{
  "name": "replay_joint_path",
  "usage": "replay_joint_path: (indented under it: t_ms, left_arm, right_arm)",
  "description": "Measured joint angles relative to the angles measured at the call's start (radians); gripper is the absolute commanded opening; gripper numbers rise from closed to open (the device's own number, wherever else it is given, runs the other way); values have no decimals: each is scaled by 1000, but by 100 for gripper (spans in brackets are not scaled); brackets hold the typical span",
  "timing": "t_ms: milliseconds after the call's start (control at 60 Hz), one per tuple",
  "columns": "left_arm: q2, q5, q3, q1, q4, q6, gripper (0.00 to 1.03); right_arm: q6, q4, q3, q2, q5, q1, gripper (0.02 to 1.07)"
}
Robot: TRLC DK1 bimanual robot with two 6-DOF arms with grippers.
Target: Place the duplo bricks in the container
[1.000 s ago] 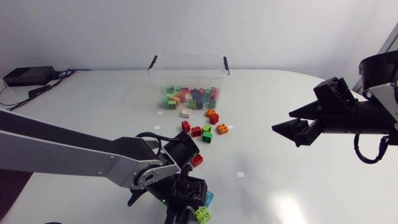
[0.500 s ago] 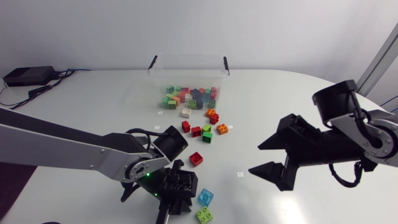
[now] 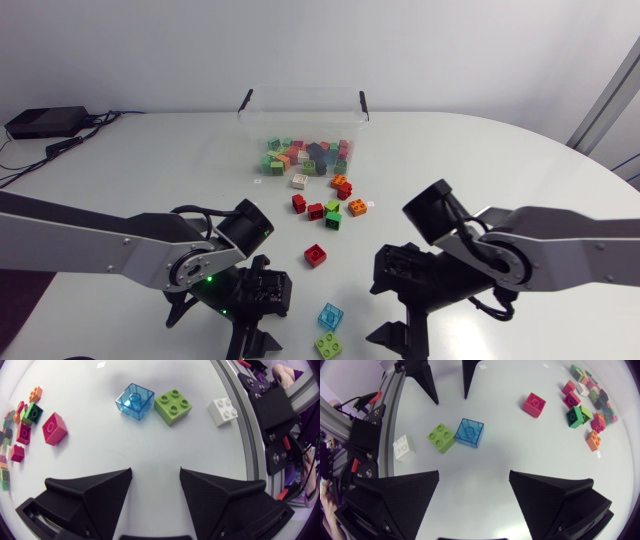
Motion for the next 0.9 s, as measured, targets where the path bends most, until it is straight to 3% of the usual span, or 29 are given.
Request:
replay_joint_path:
  t_ms: [317, 467, 900]
  left_arm:
    - [-71, -18, -58, 60, -16, 0, 82]
    - [-119, -18, -65, 82, -31, 11, 82]
    - [-208, -19, -71, 139, -82, 50, 82]
  right_arm:
    - [80, 62, 121, 167, 98, 117, 102]
    - [124, 61, 171, 216, 140, 156, 95]
    - [160, -83, 293, 274, 217, 200, 95]
